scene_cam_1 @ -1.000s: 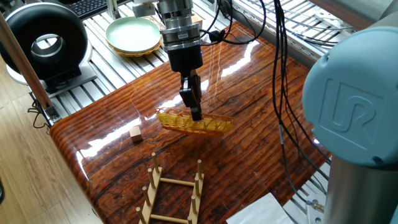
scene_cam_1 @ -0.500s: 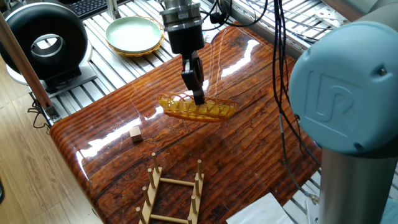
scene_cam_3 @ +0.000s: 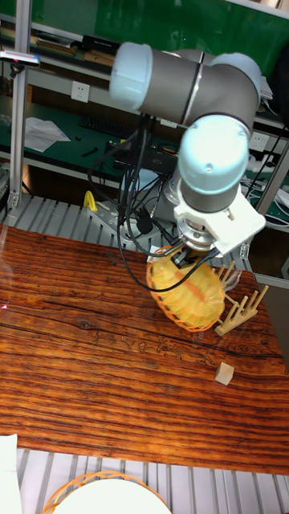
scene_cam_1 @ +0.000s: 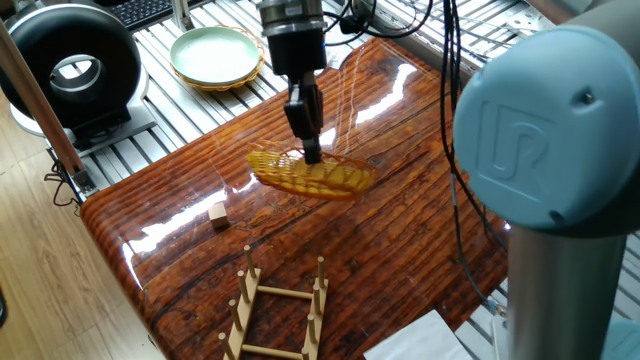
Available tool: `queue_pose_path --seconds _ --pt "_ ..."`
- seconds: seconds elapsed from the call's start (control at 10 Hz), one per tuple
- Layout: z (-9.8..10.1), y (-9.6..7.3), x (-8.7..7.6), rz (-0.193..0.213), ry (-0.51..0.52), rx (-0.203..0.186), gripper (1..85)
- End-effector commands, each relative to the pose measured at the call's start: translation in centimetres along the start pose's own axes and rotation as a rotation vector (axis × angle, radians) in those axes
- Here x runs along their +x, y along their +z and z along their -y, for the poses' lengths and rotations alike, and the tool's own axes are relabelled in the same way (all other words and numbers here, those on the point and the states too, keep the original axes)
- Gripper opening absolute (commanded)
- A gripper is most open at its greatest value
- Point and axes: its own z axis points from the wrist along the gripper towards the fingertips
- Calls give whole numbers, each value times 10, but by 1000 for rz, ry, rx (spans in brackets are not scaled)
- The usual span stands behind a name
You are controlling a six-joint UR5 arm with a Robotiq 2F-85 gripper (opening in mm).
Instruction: Put the dish on the dish rack
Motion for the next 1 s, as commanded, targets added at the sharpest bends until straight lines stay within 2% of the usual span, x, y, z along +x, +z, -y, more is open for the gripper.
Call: queue_pose_path --seconds 0.0,0.3,0.5,0.6,0.9 --pt "-35 -8 -15 66 21 -148 10" --pt "-61 -8 -33 115 21 -237 10" --pt "-69 -7 -40 136 13 -264 10" --pt "-80 -7 -47 157 13 -300 10" --pt "-89 0 -54 185 -2 -329 10"
